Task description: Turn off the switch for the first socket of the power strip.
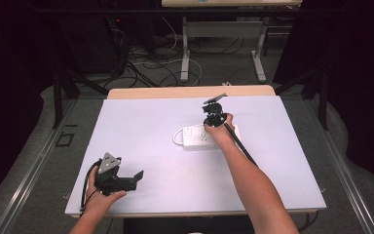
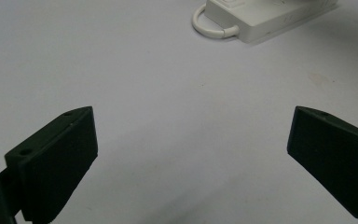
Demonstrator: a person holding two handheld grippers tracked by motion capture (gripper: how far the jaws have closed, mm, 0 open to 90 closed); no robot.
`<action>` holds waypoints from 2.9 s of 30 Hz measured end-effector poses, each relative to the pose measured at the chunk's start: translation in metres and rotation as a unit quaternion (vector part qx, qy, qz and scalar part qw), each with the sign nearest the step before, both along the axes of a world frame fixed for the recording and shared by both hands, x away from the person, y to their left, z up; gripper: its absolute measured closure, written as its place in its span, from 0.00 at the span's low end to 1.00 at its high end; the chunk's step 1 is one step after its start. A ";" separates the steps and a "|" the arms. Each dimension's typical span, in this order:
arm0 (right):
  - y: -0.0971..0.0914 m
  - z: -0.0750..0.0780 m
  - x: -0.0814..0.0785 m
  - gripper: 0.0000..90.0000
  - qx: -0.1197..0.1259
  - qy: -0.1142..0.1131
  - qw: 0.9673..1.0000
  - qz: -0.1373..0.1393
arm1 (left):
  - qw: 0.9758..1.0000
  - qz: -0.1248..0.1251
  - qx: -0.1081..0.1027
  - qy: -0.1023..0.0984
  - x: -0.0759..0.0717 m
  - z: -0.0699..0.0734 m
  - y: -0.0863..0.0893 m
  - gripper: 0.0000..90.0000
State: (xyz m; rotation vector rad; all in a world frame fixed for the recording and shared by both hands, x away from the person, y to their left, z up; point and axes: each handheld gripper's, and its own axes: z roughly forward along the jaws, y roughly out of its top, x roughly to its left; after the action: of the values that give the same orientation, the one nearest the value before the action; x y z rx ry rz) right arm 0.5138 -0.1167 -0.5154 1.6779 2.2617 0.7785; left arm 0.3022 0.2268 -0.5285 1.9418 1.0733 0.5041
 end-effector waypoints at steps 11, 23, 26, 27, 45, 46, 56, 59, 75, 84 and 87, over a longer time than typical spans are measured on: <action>0.000 0.000 0.000 0.98 0.003 0.002 1.000 -0.004 | 1.000 0.000 0.001 0.000 0.000 0.000 0.000 0.02; -0.001 -0.001 0.000 0.98 0.006 -0.002 1.000 0.001 | 1.000 -0.002 0.002 0.000 0.000 0.000 0.000 0.02; -0.002 -0.002 0.000 0.97 0.013 -0.007 1.000 -0.001 | 1.000 -0.002 0.002 0.000 0.000 0.000 0.000 0.02; -0.002 -0.002 0.000 0.97 0.010 -0.002 1.000 -0.001 | 1.000 -0.002 0.002 -0.001 0.000 0.000 0.000 0.02; -0.004 -0.006 -0.004 1.00 0.018 -0.018 1.000 -0.009 | 1.000 -0.002 0.003 0.001 0.000 0.000 -0.001 0.02; -0.004 -0.006 -0.004 1.00 0.020 -0.017 1.000 -0.009 | 1.000 -0.002 0.004 0.001 0.000 0.000 -0.001 0.02; -0.004 -0.007 -0.005 1.00 0.012 -0.024 1.000 -0.005 | 1.000 -0.003 0.003 0.001 0.000 0.000 0.000 0.02; -0.003 -0.007 -0.005 1.00 0.007 -0.027 1.000 -0.002 | 1.000 0.000 0.002 0.002 0.000 0.000 0.000 0.02; -0.001 -0.005 -0.008 1.00 0.003 -0.048 0.999 0.025 | 1.000 0.001 0.001 0.001 0.001 -0.001 0.000 0.02; -0.004 0.001 -0.012 0.91 0.007 -0.083 0.996 0.037 | 1.000 0.001 0.000 0.001 0.001 -0.001 0.000 0.02; -0.004 0.002 -0.013 0.85 0.021 -0.088 0.995 0.039 | 1.000 0.002 -0.001 0.002 0.001 -0.001 0.000 0.02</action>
State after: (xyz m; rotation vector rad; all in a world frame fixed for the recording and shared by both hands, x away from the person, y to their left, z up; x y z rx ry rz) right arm 0.5006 -0.1207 -0.5130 1.4808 2.2145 0.9575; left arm 0.3030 0.2264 -0.5294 1.9404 1.0797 0.5029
